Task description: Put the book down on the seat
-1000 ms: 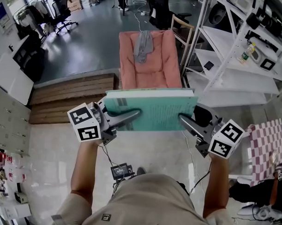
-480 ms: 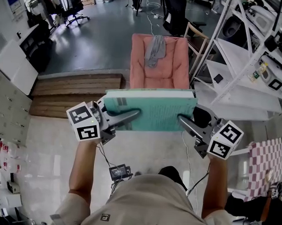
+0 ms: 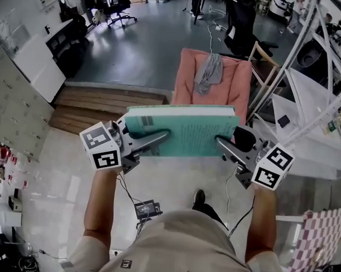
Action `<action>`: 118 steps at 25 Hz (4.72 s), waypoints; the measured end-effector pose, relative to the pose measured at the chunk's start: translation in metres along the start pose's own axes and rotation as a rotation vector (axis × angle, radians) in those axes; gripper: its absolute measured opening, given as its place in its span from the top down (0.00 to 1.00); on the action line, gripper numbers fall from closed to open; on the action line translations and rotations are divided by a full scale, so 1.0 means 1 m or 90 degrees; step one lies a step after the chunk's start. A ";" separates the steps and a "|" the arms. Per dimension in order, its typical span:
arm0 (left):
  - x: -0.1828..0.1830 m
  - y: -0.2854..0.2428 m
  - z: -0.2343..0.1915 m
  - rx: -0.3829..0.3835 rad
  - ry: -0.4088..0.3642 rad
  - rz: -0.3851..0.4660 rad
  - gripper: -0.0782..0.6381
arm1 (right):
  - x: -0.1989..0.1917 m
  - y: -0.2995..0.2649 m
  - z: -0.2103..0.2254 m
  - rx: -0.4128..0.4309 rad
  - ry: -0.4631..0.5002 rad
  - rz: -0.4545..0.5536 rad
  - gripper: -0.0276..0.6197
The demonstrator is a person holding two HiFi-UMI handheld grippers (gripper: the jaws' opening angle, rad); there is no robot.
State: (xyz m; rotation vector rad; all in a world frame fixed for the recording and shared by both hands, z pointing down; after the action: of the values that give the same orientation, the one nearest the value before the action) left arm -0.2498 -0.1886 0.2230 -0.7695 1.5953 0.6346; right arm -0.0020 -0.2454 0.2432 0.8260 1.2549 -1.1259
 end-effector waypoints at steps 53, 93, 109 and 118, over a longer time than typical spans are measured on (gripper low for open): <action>-0.343 -0.275 -0.372 0.157 0.255 -0.064 0.38 | -0.305 -0.135 0.447 -0.071 -0.273 -0.030 0.65; -0.681 -0.357 -0.448 0.264 0.478 -0.251 0.31 | -0.629 -0.137 0.564 -0.212 -0.509 -0.113 0.64; -0.767 -0.368 -0.463 0.315 0.439 -0.361 0.30 | -0.705 -0.140 0.582 -0.299 -0.429 -0.260 0.81; -0.779 -0.361 -0.471 0.357 0.399 -0.312 0.30 | -0.737 -0.152 0.589 -0.327 -0.365 -0.389 0.81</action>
State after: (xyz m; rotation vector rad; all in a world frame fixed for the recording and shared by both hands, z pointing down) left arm -0.1978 -0.6735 1.0719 -0.9243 1.9094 -0.4462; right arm 0.0627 -0.7034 1.0798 -0.2856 1.2348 -1.3009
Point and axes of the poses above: the fingertips, and each gripper's own axes: y backward along the fingers, z to its right, x out of its top, the point moved 7 cm from there along y, backward along the fingers, and after that the axes turned 1 degree about -x, right-handed, at the moved point
